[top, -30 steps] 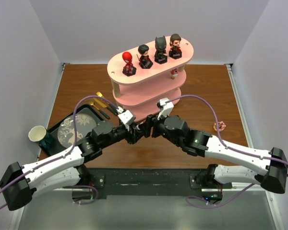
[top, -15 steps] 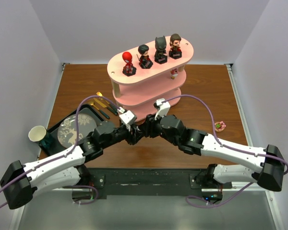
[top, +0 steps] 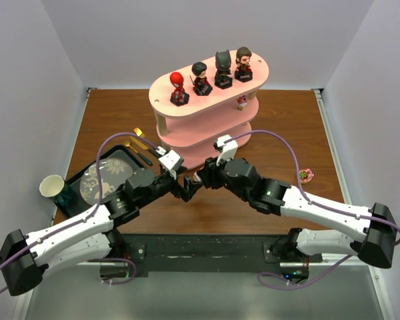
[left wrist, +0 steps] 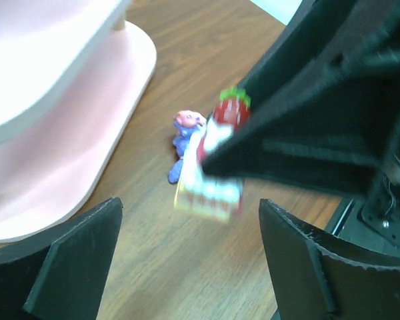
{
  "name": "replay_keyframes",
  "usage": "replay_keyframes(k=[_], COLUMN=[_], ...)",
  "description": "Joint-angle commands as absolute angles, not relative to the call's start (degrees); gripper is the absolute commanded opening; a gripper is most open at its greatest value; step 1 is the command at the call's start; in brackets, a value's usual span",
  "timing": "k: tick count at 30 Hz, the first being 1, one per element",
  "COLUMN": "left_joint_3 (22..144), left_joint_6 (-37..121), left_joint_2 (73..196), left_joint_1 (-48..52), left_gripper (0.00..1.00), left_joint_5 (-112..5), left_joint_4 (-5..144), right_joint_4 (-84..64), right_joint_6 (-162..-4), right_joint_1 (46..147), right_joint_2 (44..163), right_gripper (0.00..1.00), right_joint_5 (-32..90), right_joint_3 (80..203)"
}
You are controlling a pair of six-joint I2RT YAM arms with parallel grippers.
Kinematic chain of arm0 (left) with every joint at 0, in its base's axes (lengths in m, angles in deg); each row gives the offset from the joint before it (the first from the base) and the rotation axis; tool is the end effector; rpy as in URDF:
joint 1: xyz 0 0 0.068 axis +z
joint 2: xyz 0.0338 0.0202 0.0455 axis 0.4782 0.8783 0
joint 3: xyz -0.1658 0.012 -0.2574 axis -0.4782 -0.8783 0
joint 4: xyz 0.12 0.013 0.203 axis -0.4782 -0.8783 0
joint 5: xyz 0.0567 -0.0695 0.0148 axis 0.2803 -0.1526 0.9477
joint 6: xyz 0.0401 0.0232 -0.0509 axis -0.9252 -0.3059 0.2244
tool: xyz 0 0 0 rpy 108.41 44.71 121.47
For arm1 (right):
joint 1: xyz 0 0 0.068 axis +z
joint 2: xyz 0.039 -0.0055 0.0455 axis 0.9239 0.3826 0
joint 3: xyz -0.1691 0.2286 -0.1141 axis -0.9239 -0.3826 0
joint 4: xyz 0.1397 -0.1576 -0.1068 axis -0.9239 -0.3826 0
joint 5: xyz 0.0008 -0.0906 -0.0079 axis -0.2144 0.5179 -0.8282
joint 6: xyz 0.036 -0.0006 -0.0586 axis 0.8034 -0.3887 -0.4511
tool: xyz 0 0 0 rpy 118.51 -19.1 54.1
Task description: Place and organize the plastic toys onto the shelf
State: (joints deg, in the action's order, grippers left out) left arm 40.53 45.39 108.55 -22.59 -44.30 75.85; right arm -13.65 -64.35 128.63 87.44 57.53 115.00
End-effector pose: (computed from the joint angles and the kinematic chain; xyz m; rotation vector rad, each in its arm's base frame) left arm 0.1117 -0.1371 0.2986 0.5549 1.7470 -0.8150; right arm 0.1323 0.1985 0.3381 -0.3567 1.9222 0.6627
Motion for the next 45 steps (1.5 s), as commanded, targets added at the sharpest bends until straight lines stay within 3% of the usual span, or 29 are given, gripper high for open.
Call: replay_keyframes(k=[1,8,12,18,45], left_joint_3=[45.15,48.67,49.47,45.52,43.4], left_joint_6=[46.58,45.27,42.81,42.53,41.83], left_joint_2=[106.21,102.52,101.55,100.58,97.07], left_joint_1=[-22.41,-15.75,-5.39,3.94,5.89], left_gripper=[0.89,0.95,0.96,0.96,0.97], left_joint_5=[-40.4,-41.36,-44.79,-47.25,-44.09], left_joint_4=[71.6,61.92,57.79,60.31,60.24], right_joint_4=[-9.87,-1.79,2.52,5.87,10.97], right_joint_6=[-71.86,-80.99,-83.73,-87.69,-92.52], right_joint_1=[122.03,111.37,106.54,102.84,98.62], right_joint_2=[83.48,82.59,84.77,90.05,104.38], right_gripper=[0.0,0.0,0.0,0.0,0.0], right_joint_5=[56.03,47.05,43.09,40.28,39.57], right_joint_3=[116.79,116.88,117.75,122.76,129.97])
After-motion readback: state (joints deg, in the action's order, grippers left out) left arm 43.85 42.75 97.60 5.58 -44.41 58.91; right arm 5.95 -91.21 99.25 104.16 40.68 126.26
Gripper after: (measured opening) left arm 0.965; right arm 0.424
